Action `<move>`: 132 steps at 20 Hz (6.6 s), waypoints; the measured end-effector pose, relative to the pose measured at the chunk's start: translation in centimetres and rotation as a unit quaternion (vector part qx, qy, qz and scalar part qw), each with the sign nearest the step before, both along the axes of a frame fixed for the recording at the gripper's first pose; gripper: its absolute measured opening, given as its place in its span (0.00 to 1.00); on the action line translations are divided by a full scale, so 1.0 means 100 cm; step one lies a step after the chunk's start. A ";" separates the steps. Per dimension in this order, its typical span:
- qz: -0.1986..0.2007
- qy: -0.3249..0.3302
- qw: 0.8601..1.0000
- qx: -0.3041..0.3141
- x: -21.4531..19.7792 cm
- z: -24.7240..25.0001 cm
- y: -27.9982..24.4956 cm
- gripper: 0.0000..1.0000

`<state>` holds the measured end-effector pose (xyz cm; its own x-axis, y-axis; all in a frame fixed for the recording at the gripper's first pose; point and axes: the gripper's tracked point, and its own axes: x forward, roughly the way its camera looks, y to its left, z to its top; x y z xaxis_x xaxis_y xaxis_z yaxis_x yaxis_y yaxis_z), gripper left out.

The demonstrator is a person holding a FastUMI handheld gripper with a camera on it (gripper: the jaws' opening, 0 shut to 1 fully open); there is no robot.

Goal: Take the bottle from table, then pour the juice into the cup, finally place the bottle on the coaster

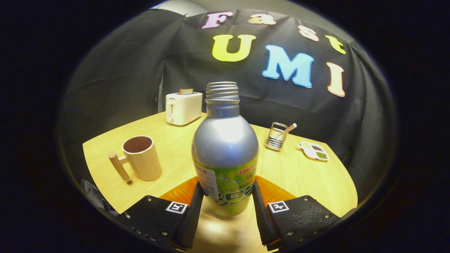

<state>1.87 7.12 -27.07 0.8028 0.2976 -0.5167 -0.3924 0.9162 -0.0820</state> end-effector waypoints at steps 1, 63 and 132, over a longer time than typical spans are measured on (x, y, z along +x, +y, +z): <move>0.011 -0.003 1.000 -0.011 0.000 0.005 0.005 0.69; 0.269 0.131 0.802 -0.516 0.008 -0.007 0.054 0.69; 0.290 0.148 0.638 -0.697 0.029 0.053 0.054 0.69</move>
